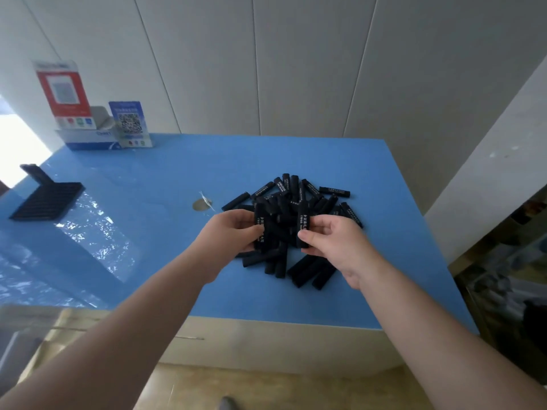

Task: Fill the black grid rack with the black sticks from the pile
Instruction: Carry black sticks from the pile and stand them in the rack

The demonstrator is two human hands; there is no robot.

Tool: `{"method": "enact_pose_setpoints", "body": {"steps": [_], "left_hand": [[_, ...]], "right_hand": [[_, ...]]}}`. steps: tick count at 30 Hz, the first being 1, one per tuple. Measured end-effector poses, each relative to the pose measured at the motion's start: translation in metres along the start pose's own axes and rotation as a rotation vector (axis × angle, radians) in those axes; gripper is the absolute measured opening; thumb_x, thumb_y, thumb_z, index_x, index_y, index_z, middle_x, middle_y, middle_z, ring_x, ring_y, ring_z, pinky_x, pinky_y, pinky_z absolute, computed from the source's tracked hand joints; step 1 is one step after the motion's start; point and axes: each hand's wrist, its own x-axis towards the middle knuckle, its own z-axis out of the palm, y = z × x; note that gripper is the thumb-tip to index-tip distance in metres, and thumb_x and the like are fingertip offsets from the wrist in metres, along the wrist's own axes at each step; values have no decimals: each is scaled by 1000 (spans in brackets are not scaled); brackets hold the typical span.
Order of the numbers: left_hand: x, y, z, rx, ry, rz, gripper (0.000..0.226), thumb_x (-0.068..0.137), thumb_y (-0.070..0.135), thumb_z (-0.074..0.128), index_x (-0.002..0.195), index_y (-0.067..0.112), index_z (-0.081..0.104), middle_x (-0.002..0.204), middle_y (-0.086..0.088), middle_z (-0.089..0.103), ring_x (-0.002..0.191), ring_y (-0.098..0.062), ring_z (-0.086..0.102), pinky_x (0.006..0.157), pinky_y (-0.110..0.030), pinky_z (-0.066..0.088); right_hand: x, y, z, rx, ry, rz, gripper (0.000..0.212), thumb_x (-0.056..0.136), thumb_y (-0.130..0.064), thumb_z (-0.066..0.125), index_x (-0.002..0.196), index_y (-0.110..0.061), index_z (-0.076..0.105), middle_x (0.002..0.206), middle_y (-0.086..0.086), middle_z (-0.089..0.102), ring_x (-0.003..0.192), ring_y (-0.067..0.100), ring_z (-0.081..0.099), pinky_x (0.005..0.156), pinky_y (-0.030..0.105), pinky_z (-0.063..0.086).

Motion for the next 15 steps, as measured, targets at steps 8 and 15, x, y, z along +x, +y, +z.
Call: {"method": "enact_pose_setpoints", "body": {"steps": [8,15], "left_hand": [[-39,-14,-64,-27,116,22,17,93,4,64,98,16,75,96,-5,77,88,-21,73,87,-33,56],[-78,-32,-139,-33,271,-4,20,94,0,58,104,12,71,97,-3,77,88,-17,73,85,-30,59]], "right_hand": [[0,-17,71,-99,-188,-110,11,95,-18,67,101,-19,76,95,-4,78,92,10,74,82,28,60],[-4,-26,162,-163,-354,-163,9,94,-11,68,98,-18,72,96,0,76,89,18,74,81,31,61]]}}
